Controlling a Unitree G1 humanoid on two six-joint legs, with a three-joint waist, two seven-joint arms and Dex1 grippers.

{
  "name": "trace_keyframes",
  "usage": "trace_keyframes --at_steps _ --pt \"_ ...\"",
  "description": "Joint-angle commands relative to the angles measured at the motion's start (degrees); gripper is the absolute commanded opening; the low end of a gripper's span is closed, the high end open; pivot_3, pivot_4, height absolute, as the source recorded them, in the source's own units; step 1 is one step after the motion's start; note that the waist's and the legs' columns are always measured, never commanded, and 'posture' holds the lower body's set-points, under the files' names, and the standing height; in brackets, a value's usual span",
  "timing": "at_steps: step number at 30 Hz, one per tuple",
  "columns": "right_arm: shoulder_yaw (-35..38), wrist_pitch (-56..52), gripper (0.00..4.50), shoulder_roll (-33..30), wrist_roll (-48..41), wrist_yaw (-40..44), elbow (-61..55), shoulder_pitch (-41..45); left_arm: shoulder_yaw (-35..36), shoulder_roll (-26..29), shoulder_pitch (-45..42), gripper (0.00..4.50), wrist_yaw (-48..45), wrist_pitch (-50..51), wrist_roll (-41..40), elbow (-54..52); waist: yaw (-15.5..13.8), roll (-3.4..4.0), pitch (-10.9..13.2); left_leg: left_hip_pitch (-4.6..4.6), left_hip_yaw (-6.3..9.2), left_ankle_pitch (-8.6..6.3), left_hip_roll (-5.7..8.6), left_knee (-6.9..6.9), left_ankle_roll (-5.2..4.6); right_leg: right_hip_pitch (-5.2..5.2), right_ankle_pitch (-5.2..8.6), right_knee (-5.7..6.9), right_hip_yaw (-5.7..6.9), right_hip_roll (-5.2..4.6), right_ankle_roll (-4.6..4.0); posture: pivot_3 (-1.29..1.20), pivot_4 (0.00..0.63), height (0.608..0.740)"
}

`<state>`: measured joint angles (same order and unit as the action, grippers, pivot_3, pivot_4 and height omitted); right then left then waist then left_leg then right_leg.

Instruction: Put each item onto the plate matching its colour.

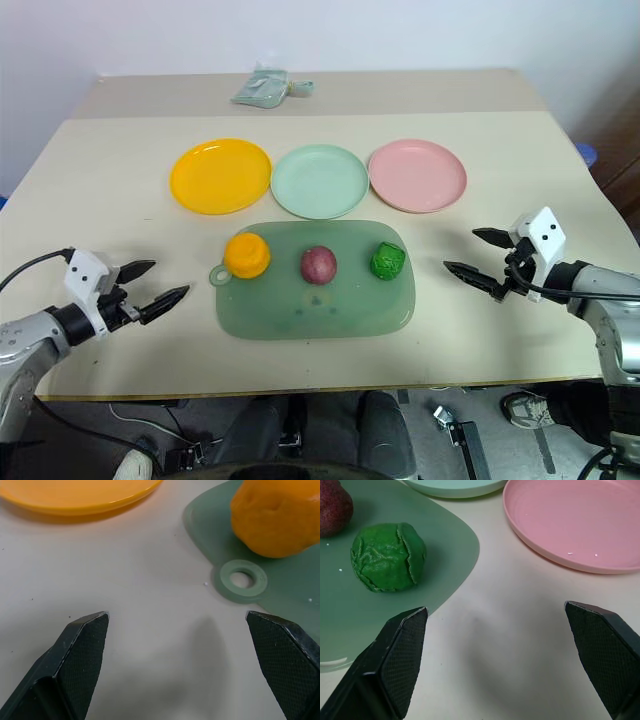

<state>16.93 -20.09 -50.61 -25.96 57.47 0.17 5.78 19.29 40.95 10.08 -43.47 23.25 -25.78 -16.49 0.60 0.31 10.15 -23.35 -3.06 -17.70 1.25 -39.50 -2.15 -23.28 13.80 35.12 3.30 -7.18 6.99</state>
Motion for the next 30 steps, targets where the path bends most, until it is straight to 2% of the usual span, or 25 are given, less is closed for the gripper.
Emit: trace_keyframes --at_steps 1,7,19,24,30 --pt "0.47 0.29 4.46 0.25 -0.01 -0.88 -1.89 1.57 1.69 -0.05 -0.03 4.5 0.42 0.14 -0.92 -2.15 0.0 0.0 0.0 0.0 0.0 0.0 0.0 0.0 0.0 0.0 0.0 0.0 0.0 0.0 0.0 0.0 0.15 0.74" --pt "-0.3 -0.35 4.46 1.78 0.34 -3.77 -5.03 1.89 1.73 -0.56 -0.99 4.5 1.19 0.85 -1.53 -3.15 -0.02 0.0 0.0 0.0 0.0 0.0 0.01 0.02 0.0 -0.01 0.0 0.0 0.0 0.0 0.0 0.0 0.15 0.74" --pt "1.05 0.79 4.46 5.91 0.32 -8.32 -8.6 -1.37 -0.13 -2.63 -9.37 4.5 2.09 1.88 -3.1 0.8 -0.04 0.0 -0.01 0.0 -0.01 0.02 0.05 0.02 -0.01 0.0 -0.01 0.04 0.03 0.04 0.02 0.0 0.15 0.74" --pt "2.86 1.98 4.46 6.69 -0.7 -7.68 -7.43 -2.82 -1.54 -2.99 -15.81 4.5 -1.9 5.69 -8.64 1.8 -0.82 -0.02 0.0 -0.02 0.01 0.03 0.05 -0.1 -0.02 0.04 -0.02 0.1 0.05 0.12 0.03 0.0 0.15 0.74" --pt "4.15 -0.15 4.46 4.89 -4.43 -1.35 -9.36 -8.06 -12.6 1.2 -22.98 4.5 -10.65 4.52 -4.32 1.9 -1.55 -0.02 0.0 -0.02 0.01 0.03 0.05 -0.2 -0.04 0.14 -0.01 0.1 0.1 0.33 0.04 0.0 0.15 0.74"
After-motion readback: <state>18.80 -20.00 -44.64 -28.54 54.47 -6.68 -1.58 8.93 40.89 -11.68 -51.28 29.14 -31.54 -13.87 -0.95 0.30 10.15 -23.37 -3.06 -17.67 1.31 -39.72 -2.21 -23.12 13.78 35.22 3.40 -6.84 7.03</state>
